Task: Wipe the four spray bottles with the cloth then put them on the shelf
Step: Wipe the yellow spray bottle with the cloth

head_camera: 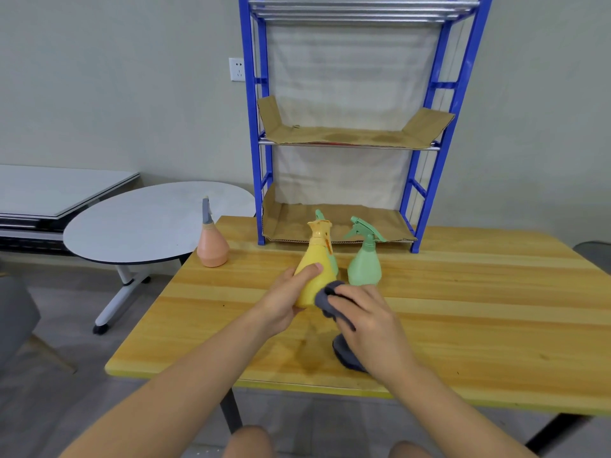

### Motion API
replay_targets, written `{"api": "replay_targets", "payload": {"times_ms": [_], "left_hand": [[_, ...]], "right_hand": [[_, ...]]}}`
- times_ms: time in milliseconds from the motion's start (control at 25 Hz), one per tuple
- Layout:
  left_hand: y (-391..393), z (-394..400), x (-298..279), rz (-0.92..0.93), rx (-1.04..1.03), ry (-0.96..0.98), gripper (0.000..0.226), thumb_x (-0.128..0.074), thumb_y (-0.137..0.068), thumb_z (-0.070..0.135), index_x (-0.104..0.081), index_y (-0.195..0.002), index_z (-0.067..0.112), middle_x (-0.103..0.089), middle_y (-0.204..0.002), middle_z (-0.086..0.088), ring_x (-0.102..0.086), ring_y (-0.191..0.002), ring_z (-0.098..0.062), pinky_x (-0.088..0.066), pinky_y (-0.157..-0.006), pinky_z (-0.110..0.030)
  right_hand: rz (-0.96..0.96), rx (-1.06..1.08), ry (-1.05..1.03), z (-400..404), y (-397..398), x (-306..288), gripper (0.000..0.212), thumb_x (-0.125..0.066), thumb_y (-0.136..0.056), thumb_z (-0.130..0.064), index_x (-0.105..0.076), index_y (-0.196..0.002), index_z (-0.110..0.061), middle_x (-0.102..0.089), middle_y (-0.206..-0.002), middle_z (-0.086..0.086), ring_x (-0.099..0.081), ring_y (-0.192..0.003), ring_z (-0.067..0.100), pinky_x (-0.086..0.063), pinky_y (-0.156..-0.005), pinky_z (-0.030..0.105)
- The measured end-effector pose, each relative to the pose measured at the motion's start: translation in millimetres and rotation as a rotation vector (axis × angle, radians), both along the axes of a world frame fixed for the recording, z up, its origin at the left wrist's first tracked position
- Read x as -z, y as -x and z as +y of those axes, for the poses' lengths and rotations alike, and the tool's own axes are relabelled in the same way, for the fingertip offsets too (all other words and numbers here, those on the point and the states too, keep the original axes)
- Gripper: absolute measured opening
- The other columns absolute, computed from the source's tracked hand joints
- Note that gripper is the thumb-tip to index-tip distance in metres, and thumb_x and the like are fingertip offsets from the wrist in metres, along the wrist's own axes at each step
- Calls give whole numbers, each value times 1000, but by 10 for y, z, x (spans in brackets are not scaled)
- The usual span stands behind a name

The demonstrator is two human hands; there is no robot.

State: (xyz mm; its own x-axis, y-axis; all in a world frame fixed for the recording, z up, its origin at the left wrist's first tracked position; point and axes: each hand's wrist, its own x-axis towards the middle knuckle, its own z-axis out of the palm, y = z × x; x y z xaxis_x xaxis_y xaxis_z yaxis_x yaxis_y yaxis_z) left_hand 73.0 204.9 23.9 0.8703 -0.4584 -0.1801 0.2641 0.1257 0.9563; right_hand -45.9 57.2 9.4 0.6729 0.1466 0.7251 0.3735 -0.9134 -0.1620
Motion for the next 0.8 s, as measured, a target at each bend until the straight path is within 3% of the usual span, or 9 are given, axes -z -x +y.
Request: {"api": "replay_targets", "payload": {"times_ms": [160, 240, 360, 480, 680, 800], "left_hand": [[40, -57, 9, -17, -113, 15, 68, -81, -84, 31, -38, -133, 15, -64, -123, -10, -67, -111, -27, -55, -97, -55], [54, -97, 4, -38, -143, 11, 72, -84, -81, 31, -34, -132, 19, -62, -122, -9, -66, -112, -27, -54, -97, -57], [55, -92, 24, -7, -108, 53, 63, -77, -87, 34, -39, -135, 22, -64, -126, -9, -64, -115, -28, -52, -102, -51], [77, -77, 60, 40, -30, 104, 49, -63, -95, 29, -40, -137, 21, -60, -133, -13, -61, -115, -28, -52, -92, -42], [91, -83, 61, 4, -81, 2, 56, -71, -91, 38, -40, -136, 23, -67, -124, -9, -69, -104, -24, -56, -79, -38], [89, -92, 64, -15, -99, -6, 59, -73, -89, 42, -44, -136, 25, -70, -121, -6, -71, -106, -24, -59, -81, -38]], "right_hand": [[3, 112, -132, -121, -68, -29, 33, -78, -77, -1, -74, -107, -14, -64, -115, -5, -56, -99, 18, -53, -82, 35], [6, 97, -88, -82, -57, -37, 35, -78, -75, 1, -73, -106, -14, -64, -114, -4, -55, -97, 19, -52, -82, 33], [14, -8, 85, 13, -6, -1, 33, -76, -76, -1, -72, -105, -15, -62, -116, -5, -55, -97, 20, -52, -82, 31], [6, 108, -90, -103, -61, -52, 34, -79, -75, 0, -73, -105, -15, -63, -115, -5, -56, -98, 19, -54, -81, 33], [-4, -1, 172, -53, 16, 27, 32, -77, -75, 0, -72, -103, -14, -62, -117, -3, -56, -95, 23, -53, -78, 31], [-4, 72, 68, -133, -18, 1, 31, -75, -78, -1, -71, -106, -14, -62, -119, -4, -57, -99, 23, -54, -79, 35]]}}
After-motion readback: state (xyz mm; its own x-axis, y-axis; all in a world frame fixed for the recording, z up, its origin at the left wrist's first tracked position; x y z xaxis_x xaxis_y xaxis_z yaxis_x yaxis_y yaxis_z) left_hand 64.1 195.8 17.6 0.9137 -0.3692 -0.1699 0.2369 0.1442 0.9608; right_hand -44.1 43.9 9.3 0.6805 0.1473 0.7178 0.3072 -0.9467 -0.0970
